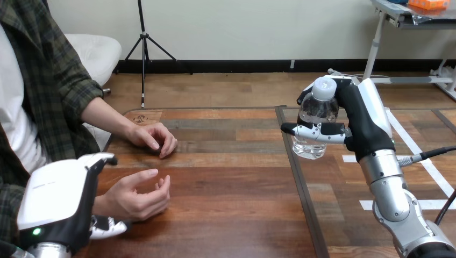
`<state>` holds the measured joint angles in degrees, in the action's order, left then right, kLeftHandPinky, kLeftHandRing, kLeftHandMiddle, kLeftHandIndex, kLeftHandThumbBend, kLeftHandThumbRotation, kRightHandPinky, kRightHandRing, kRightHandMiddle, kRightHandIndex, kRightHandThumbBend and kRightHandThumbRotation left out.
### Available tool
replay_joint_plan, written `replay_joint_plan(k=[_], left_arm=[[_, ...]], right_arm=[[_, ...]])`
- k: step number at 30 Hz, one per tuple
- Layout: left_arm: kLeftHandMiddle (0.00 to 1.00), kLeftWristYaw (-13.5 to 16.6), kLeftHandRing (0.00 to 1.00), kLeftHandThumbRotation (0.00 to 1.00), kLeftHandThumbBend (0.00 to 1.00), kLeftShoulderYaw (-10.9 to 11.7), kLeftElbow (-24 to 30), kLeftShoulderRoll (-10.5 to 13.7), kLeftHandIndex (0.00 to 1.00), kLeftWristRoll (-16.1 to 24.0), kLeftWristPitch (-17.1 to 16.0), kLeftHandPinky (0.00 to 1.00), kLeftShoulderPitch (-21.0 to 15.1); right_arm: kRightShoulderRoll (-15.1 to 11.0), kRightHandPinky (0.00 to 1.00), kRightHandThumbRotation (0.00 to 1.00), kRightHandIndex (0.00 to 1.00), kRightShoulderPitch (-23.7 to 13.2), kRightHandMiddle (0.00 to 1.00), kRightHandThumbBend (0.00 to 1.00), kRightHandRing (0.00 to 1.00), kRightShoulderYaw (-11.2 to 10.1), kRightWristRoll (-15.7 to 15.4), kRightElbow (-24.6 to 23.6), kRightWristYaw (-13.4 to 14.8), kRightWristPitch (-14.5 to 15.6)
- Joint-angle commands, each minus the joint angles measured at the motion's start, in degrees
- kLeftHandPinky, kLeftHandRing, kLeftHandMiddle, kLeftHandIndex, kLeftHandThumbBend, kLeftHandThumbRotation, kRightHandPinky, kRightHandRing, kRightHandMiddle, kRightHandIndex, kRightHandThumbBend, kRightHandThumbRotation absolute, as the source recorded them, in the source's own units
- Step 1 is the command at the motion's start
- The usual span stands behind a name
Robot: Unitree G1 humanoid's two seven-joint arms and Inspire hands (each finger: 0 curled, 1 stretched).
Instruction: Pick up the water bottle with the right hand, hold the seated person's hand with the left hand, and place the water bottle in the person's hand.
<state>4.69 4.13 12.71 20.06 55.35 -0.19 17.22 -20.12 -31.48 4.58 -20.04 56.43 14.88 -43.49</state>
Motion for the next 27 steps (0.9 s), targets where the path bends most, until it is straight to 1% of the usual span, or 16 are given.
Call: replay_joint_plan(k=[1,15,19,23,27], left_arm=[[0.78,-2.82,0.75,0.0,1.0,-0.9,3.87,2.08,0.73,1.62,2.22,0.67,-1.8],[0.77,-9.88,0.74,0.0,1.0,-2.59,4.47,3.22,0.72,3.76,7.52,0.69,-2.77],[0.77,-12.18,0.73,0.0,1.0,-3.14,4.5,3.08,0.73,4.17,9.39,0.68,-3.3],[0.76,-13.91,0.72,0.0,1.0,-3.95,4.28,3.2,0.72,5.15,10.9,0.67,-3.96],[0.75,-14.94,0.71,0.0,0.99,-4.62,4.03,3.43,0.72,5.4,11.75,0.66,-4.47]], right_arm=[[-0.19,0.36,0.0,0.42,-3.62,0.44,0.76,0.4,-0.49,0.75,-1.27,0.24,-1.88],[-0.1,0.36,0.0,0.42,-3.53,0.45,0.75,0.4,-0.67,1.18,-1.28,-0.5,-1.98],[-0.11,0.37,0.0,0.42,-3.49,0.45,0.75,0.4,-0.7,1.14,-1.35,-0.59,-2.1],[-0.08,0.37,0.0,0.42,-3.49,0.45,0.75,0.4,-0.75,1.15,-1.31,-0.62,-2.29],[-0.12,0.37,0.0,0.42,-3.46,0.45,0.75,0.4,-0.76,1.14,-1.31,-0.65,-2.44]])
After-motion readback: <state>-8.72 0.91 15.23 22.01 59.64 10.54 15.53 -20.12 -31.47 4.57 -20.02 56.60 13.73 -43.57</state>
